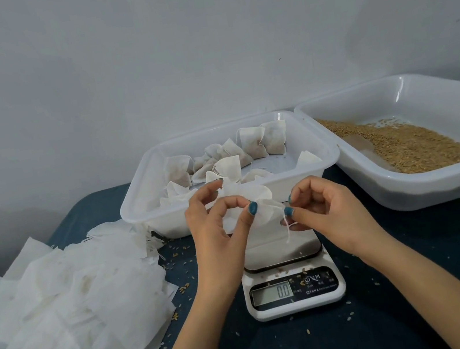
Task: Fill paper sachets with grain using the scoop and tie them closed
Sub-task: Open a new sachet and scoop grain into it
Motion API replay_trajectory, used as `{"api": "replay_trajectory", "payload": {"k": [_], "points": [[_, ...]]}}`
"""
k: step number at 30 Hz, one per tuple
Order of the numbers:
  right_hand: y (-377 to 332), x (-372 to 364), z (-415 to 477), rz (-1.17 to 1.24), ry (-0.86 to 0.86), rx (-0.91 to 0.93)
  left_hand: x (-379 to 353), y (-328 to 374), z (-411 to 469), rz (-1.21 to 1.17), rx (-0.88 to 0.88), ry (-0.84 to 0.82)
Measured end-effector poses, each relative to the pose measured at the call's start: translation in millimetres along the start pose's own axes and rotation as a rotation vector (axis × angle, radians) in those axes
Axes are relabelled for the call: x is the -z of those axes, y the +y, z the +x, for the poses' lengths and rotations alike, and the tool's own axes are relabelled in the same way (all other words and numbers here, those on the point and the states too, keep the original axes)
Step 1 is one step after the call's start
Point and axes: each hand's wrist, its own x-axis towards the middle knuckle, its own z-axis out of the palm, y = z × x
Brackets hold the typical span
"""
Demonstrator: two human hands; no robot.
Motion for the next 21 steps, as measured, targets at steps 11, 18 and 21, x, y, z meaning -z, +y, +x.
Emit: {"api": "replay_trajectory", "payload": {"k": [11, 18, 21], "points": [[-1, -6, -8, -0.412, -0.019, 0.384, -1, -2, -1, 0.122, -0.121, -0.017], [2, -5, -13, -0.872, 0.069, 0.707, -2, 3, -2, 0.065, -0.090, -0.091], [3, -5, -11, -0.930, 0.049, 0.842, -3, 1, -2, 0.039, -0.079, -0.121]]}}
